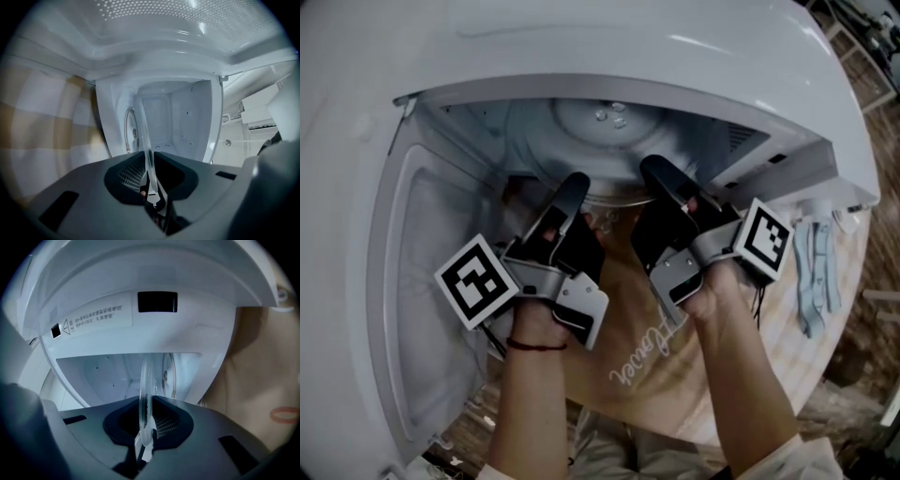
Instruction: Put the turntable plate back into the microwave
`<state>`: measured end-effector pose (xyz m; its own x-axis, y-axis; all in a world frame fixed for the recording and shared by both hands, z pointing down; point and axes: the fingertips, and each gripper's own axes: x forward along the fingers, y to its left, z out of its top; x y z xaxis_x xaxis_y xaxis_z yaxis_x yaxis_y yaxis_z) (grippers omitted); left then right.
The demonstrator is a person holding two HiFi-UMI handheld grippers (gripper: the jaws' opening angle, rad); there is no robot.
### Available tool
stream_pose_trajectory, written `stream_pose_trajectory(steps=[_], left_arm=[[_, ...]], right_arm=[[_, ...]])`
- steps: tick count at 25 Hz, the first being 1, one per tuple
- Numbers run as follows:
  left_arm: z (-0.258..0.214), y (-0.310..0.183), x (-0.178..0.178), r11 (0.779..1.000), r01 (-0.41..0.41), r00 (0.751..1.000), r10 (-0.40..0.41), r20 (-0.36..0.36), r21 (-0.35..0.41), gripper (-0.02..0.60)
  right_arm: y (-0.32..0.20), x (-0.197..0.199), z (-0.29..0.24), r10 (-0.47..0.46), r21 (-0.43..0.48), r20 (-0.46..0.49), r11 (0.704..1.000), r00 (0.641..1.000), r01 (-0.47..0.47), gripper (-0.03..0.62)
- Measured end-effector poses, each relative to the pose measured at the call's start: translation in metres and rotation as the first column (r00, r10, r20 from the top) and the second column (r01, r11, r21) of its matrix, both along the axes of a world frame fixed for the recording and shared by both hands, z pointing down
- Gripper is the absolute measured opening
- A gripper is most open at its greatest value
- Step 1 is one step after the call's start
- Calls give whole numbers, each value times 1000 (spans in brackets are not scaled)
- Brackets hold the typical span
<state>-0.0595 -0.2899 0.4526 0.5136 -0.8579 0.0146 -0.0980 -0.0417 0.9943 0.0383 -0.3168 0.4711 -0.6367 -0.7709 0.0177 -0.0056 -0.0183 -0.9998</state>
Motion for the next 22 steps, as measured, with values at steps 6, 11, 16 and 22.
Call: stream_pose_trajectory(steps=[6,11,16,22], left_arm=[[3,-11,-1,1000,8,1000,-8,-17,-7,55],[7,-24,-4,1000,11,1000,-11,-5,-12,54],[4,-21,2,1000,-8,1000,8,6,-15,77],[7,-21,5,999,-15,999,14,-48,-28,57]], right_arm=[[-11,-1,3,9,-17,-11,1000,1000,-9,46],[-22,-4,9,18,-46,-5,999,1000,-19,46],[-21,-7,4,34,-45,-20,998,999,-35,46],[-21,-5,6,46,-49,-8,998,999,-46,46]])
